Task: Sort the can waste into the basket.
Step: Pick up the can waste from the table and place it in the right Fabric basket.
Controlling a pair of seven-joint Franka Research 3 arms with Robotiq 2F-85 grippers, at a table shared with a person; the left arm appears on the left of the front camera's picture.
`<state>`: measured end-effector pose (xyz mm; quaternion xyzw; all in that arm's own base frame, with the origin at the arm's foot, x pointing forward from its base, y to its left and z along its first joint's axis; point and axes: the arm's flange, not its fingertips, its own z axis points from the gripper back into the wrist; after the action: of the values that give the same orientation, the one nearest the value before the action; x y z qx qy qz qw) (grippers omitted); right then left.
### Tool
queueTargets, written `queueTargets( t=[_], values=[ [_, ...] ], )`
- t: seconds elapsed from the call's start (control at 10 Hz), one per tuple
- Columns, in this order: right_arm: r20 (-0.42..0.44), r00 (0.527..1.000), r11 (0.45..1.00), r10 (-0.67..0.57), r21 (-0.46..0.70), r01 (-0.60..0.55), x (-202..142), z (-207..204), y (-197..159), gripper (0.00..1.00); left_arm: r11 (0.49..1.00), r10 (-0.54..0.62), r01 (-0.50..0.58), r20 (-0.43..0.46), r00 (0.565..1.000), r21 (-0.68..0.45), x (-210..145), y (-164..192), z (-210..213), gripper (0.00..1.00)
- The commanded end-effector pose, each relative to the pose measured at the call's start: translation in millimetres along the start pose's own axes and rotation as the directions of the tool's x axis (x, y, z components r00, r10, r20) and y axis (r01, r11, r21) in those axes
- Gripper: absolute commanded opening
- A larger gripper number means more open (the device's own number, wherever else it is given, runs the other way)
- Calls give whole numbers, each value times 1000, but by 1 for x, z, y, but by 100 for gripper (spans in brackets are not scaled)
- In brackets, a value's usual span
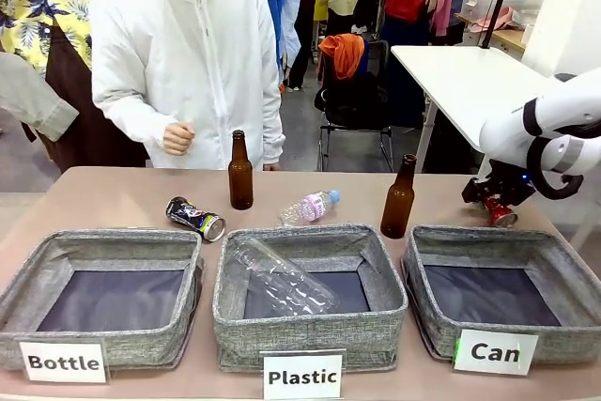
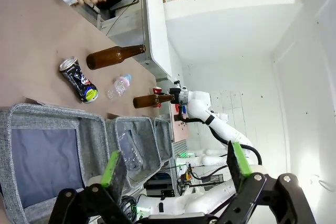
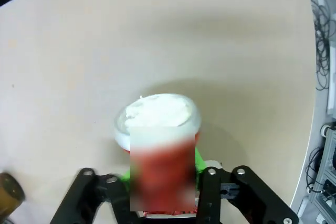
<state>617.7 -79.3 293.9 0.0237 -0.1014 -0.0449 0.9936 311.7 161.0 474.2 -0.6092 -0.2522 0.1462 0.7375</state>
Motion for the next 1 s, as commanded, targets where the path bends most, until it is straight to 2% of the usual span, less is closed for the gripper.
queueTargets(
  t=[0.0, 0.3, 0.4, 0.6, 0.7, 0.8, 0.9],
  values=[
    [2, 1000, 1000, -27, -3, 27, 6, 11, 0, 0, 1000, -21, 21, -8, 1000, -4, -1, 0, 2, 100],
    [39, 999, 999, 0, 43, -2, -4, 56, -6, 0, 1000, -21, 21, -8, 1000, -4, -1, 0, 2, 100],
    [50, 998, 997, 42, 59, -45, -11, 78, -7, 0, 1000, -21, 21, -8, 1000, -4, -1, 0, 2, 100],
    [-8, 975, 970, 224, 101, -222, -40, 127, -2, 0, 1000, -21, 21, -8, 1000, -4, -1, 0, 2, 100],
    [-70, 922, 921, 381, 117, -371, -64, 144, 2, 0, 1000, -21, 21, -8, 1000, -4, -1, 0, 2, 100],
    [-93, 846, 845, 524, 177, -504, -90, 158, 6, 0, 1000, -21, 21, -8, 1000, -4, -1, 0, 2, 100],
    [-129, 759, 757, 639, 286, -588, -112, 165, 4, 0, 1000, -21, 21, -8, 1000, -4, -1, 0, 2, 100]
  ],
)
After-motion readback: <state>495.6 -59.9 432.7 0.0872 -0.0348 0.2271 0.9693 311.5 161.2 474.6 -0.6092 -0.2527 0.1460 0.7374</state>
